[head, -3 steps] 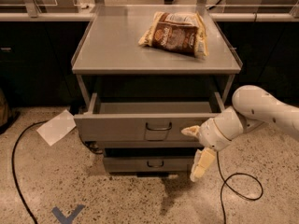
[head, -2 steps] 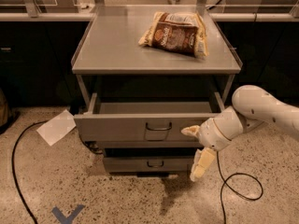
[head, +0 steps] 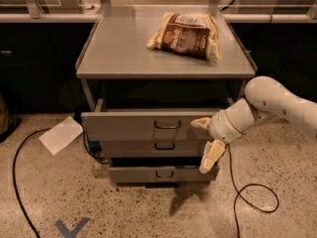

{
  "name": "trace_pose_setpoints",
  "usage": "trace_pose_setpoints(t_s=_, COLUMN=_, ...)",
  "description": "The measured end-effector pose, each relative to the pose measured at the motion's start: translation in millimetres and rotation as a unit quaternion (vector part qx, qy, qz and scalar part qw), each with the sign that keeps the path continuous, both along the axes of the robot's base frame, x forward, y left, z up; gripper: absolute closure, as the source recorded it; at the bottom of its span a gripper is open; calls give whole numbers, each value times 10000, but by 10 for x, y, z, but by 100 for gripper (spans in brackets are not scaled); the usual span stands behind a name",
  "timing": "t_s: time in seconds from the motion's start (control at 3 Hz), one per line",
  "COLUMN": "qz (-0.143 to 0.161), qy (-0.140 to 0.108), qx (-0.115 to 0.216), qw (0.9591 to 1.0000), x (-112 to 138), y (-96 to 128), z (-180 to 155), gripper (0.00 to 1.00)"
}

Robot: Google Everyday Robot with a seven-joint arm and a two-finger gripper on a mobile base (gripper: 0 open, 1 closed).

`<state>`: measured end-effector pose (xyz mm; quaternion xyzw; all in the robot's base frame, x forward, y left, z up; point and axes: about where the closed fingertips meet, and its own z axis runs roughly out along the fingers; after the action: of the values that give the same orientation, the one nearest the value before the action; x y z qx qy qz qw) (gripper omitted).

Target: Close top drawer

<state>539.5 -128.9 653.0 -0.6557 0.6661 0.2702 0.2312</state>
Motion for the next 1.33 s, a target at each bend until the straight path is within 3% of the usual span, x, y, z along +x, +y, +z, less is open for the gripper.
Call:
trace_pose_setpoints(t_s=0.67, qz=21, qy=-60, qx=66, qw=10000, x=75, y=8, z=-23, gripper=0)
trace_pose_setpoints(t_s=1.33, qz=32, qy=-293, qx=-50, qw=9996, x=535, y=26, z=-25, gripper=0)
